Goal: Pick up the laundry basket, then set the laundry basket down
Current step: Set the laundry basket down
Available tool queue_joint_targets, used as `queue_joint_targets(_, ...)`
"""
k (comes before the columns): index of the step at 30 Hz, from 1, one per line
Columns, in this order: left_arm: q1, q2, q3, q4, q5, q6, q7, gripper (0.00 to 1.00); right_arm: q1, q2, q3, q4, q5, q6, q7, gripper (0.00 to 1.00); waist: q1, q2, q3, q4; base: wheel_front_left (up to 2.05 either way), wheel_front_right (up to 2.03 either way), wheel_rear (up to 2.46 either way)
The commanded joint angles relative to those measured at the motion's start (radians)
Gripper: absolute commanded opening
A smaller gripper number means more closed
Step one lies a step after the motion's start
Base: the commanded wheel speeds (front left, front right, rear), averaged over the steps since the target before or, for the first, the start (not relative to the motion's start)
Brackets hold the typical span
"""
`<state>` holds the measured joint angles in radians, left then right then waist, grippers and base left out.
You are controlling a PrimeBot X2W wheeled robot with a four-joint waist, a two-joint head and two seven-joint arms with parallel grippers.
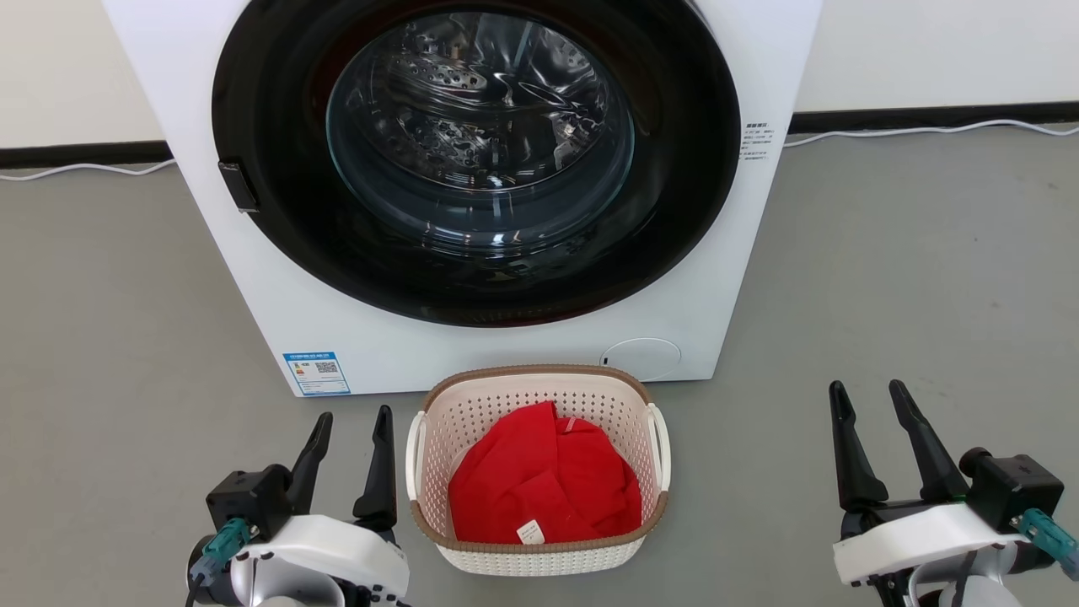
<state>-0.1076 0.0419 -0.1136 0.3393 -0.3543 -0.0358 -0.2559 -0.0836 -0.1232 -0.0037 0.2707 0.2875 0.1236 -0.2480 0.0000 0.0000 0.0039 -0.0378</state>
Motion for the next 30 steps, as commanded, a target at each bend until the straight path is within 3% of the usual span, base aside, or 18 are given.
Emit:
queue_joint_targets(1,-0.013,0.008,0.030,-0.036,0.006,-0.001,-0.006,1.00,-0.013,-0.010,0.017,-0.034,-0.019,0.007,-0.014,1.00,0.0000,0.0000,0.000,0.000,0.00,0.00,0.00)
queue_joint_targets(30,0.009,0.008,0.035,-0.107,0.128,0.034,-0.006,1.00,-0.020,-0.008,0.026,-0.032,-0.042,0.007,-0.014,1.00,0.0000,0.0000,0.001,-0.004,0.00,0.00,0.00)
